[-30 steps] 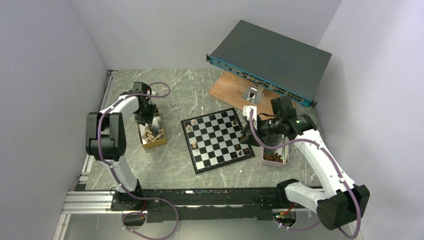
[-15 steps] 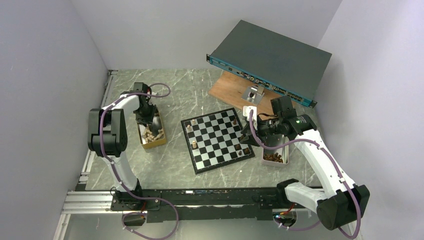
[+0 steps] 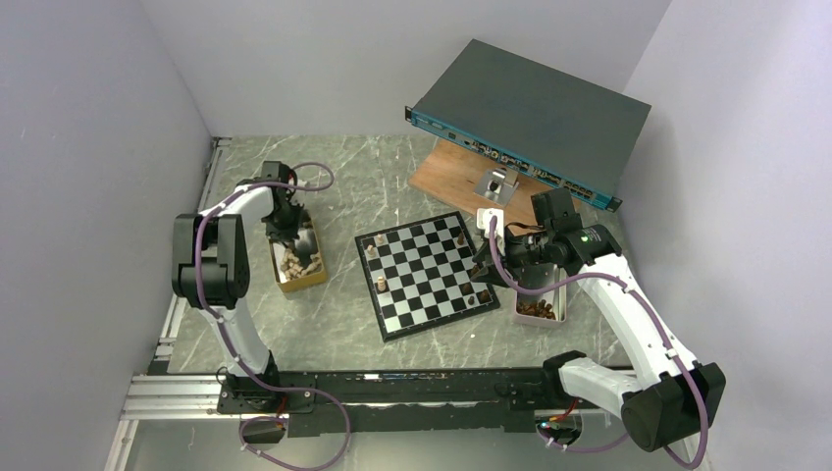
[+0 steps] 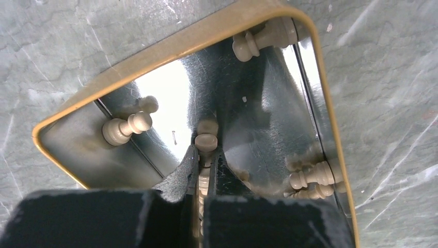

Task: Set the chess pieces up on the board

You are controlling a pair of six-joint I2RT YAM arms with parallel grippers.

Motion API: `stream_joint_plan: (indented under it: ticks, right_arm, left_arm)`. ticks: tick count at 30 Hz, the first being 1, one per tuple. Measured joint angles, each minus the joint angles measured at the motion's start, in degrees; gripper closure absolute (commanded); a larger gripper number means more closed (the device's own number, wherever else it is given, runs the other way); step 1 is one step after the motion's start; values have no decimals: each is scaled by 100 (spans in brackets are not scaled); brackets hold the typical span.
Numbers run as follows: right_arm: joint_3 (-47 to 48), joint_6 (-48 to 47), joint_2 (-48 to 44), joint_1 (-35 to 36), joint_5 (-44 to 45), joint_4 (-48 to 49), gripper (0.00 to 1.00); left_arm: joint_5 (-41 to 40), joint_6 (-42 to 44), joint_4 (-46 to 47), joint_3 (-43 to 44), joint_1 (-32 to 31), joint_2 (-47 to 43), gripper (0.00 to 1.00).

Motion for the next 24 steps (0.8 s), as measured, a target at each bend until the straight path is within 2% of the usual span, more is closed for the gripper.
stream_joint_plan:
  ticks: [13,24]
  right_arm:
    - [-2,0,0,0,0,0,53]
    - [-2,-4,0,0,-2,0,53]
  left_arm:
    - [-90,-245,682,-691,0,-1381,100]
    - [140,-855,1117,-1117,2,-1613,100]
